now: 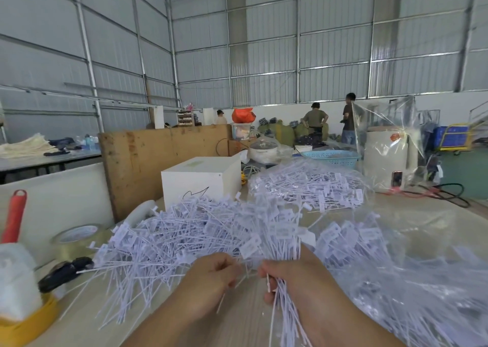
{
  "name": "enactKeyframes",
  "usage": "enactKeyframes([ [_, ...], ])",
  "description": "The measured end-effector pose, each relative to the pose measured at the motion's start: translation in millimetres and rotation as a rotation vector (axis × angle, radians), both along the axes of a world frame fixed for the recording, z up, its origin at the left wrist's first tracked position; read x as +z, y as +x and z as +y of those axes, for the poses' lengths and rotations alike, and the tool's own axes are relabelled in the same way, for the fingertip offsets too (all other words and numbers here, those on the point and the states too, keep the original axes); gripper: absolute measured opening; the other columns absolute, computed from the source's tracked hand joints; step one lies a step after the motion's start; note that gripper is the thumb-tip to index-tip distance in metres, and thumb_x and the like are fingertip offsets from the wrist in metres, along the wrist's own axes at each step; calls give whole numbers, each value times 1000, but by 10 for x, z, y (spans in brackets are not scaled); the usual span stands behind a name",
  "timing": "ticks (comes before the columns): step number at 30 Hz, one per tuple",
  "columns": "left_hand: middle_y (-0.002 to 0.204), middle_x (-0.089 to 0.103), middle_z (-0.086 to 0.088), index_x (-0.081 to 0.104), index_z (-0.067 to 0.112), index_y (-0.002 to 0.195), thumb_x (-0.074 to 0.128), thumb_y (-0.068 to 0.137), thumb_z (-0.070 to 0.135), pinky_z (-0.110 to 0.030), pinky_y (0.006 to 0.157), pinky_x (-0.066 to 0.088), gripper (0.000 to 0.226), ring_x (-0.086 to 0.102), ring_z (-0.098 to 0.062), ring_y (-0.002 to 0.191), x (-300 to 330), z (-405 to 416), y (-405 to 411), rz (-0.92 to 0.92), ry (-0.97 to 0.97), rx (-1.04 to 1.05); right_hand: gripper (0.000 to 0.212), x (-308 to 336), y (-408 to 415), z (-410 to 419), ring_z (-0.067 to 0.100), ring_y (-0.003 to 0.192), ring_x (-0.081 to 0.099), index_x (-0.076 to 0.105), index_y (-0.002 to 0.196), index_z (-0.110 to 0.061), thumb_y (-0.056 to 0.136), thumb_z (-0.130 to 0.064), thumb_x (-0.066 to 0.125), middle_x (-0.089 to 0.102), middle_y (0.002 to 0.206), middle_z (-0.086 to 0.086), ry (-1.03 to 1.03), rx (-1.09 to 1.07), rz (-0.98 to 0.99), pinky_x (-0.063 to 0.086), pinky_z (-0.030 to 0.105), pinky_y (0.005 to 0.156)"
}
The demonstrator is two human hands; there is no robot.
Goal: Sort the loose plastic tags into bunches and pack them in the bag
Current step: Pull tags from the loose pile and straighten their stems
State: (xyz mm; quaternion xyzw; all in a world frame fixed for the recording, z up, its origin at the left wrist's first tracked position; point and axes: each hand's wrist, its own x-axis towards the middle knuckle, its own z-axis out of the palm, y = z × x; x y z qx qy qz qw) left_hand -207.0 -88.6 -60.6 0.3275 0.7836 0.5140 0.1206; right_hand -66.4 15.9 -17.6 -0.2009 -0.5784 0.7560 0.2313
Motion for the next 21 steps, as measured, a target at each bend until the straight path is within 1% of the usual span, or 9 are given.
enactKeyframes([
  [2, 65, 63, 5, 70, 15, 80, 71, 86, 29, -20, 56, 37, 15, 52, -5, 56, -3, 8, 2, 64, -40, 33, 19, 49, 55, 10, 22, 41, 43, 59, 89, 0, 80, 18, 59, 55, 55, 17, 18, -13, 0, 41, 32, 45],
  [4, 72, 65, 3, 70, 21, 85, 70, 86, 29, -19, 57, 37, 8, 51, -4, 58, -1, -1, 1, 98, -54, 79, 22, 115, 121, 25, 22, 42, 44, 59, 93, -2, 82, 17, 59, 58, 55, 16, 36, -3, 4, 43, 31, 44],
  [8, 81, 70, 0, 70, 22, 82, 67, 87, 31, -12, 56, 38, 11, 57, -2, 63, -12, -3, -15, 183, -119, 79, 25, 208, 226, 89, 19, 44, 48, 58, 100, -3, 81, 14, 60, 61, 56, 13, 68, 4, 7, 47, 30, 43],
  [10, 76, 69, 2, 68, 19, 74, 64, 88, 30, -14, 55, 39, 18, 56, -2, 60, -23, 19, -4, 230, -115, 95, 23, 218, 287, 147, 18, 46, 50, 58, 100, -1, 82, 13, 62, 62, 58, 13, 92, -1, 1, 48, 31, 46],
  [12, 65, 64, 2, 66, 15, 70, 59, 91, 30, -24, 56, 39, 26, 51, -3, 51, -6, 77, 25, 221, -33, 111, 22, 229, 367, 203, 19, 50, 51, 59, 99, -1, 82, 12, 62, 63, 60, 13, 109, 7, -11, 49, 32, 49],
  [14, 63, 64, 3, 68, 19, 72, 54, 95, 32, -28, 55, 38, 30, 50, -5, 47, 60, 157, 71, 129, 102, 124, 22, 227, 453, 267, 21, 53, 52, 60, 96, -2, 80, 12, 63, 63, 63, 14, 114, 14, -17, 50, 32, 50],
  [16, 66, 64, 3, 68, 25, 72, 52, 95, 37, -29, 56, 39, 31, 54, -7, 51, 161, 246, 124, 14, 211, 165, 22, 235, 548, 327, 22, 53, 51, 61, 94, -2, 78, 13, 64, 62, 68, 17, 107, 34, -6, 49, 31, 48],
  [19, 78, 58, -3, 60, 18, 85, 47, 97, 44, -29, 57, 36, 32, 53, -15, 62, 334, 426, 171, -124, 264, 242, 21, 219, 699, 446, 22, 52, 51, 60, 95, 1, 78, 12, 64, 61, 69, 19, 48, 97, 14, 46, 31, 49],
  [21, 80, 53, -5, 54, 14, 94, 41, 99, 50, -29, 57, 32, 38, 47, -18, 62, 494, 545, 210, -306, 376, 287, 20, 205, 801, 533, 22, 51, 50, 60, 95, 4, 78, 11, 64, 60, 69, 20, 2, 130, 36, 45, 30, 48],
])
